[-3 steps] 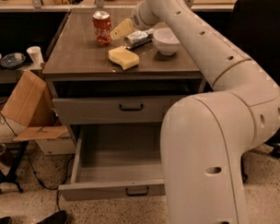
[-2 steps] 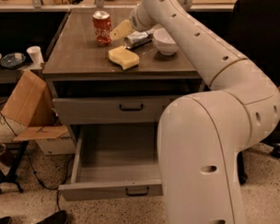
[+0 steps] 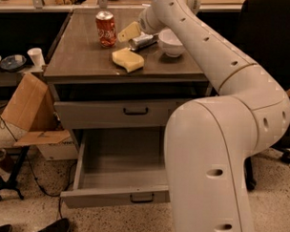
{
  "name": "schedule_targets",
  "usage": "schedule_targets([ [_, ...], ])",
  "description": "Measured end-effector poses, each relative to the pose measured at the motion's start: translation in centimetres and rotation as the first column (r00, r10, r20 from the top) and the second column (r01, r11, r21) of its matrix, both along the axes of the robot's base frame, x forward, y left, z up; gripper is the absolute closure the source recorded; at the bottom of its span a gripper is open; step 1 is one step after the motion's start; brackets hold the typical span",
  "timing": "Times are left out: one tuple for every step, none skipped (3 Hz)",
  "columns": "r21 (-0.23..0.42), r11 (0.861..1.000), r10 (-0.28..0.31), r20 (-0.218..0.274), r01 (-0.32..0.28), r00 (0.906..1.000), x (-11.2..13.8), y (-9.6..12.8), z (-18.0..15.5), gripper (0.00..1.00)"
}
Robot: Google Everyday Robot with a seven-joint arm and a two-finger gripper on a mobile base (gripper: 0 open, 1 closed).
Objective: Place redbull can into middle drawer
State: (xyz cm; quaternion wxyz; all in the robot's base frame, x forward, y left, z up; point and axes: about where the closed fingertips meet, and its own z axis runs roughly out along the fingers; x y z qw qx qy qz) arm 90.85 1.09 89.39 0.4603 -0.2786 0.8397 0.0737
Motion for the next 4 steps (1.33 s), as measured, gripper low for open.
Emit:
schedule_targets([
  [0.021,1.000,-0.013,-0.003,0.013,0.9999,1.0,-1.5,-1.0,0.00],
  [0.043,0.999,-0.015,0.010,0.014,0.9998,2.1,-3.3,-1.4,0.00],
  [0.051,0.999,-0.002,0.032,0.000,0.9995,2.6,-4.3,-1.0,0.00],
  [0.052,0.998,0.023,0.059,-0.026,0.9980,2.9,-4.5,0.0,0.00],
])
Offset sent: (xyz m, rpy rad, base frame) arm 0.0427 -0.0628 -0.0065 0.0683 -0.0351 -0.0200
